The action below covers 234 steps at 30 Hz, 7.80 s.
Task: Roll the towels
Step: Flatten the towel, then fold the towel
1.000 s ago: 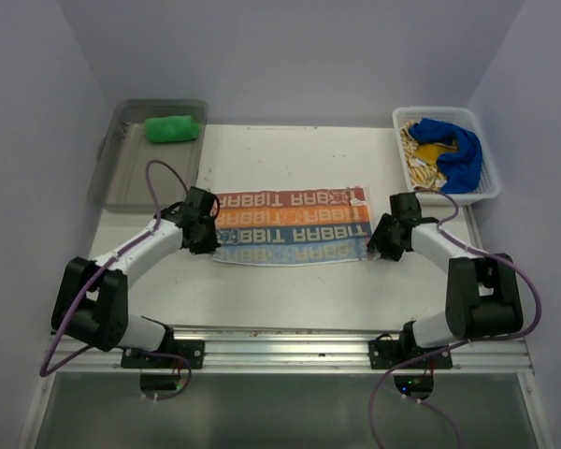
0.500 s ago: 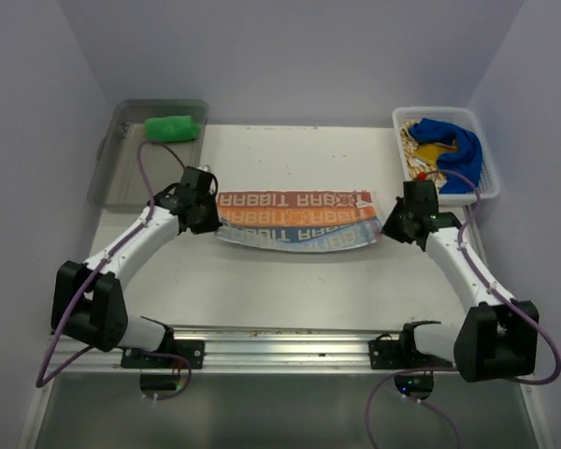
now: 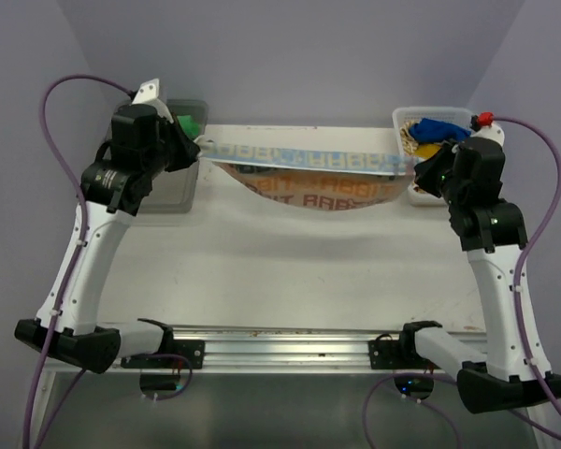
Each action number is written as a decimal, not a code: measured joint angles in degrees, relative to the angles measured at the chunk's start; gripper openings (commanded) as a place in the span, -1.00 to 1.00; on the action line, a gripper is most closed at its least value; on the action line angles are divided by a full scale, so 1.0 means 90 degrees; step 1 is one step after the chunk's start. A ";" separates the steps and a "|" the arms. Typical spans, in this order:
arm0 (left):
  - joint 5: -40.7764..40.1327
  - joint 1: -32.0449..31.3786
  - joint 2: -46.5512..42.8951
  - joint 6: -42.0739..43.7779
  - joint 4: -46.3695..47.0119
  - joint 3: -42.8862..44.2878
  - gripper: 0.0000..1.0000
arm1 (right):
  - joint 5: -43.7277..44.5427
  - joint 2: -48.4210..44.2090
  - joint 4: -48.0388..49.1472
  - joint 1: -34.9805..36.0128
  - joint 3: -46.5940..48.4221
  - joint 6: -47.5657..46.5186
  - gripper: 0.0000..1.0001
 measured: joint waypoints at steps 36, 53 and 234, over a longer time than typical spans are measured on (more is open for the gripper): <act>0.1603 -0.0027 -0.3861 -0.1137 -0.2880 -0.2834 -1.00 | 0.0070 -0.3162 -0.3585 0.0049 -0.1571 0.0784 -1.00; 0.0056 0.0022 0.1192 -0.0663 0.0444 -0.2693 -1.00 | 0.0075 0.1982 0.0724 0.0036 -0.2538 0.0306 -1.00; 0.1600 0.0685 0.0279 -0.0010 0.1520 -0.5498 -1.00 | 0.0000 0.2259 0.1700 0.0041 -0.3606 -0.0131 -1.00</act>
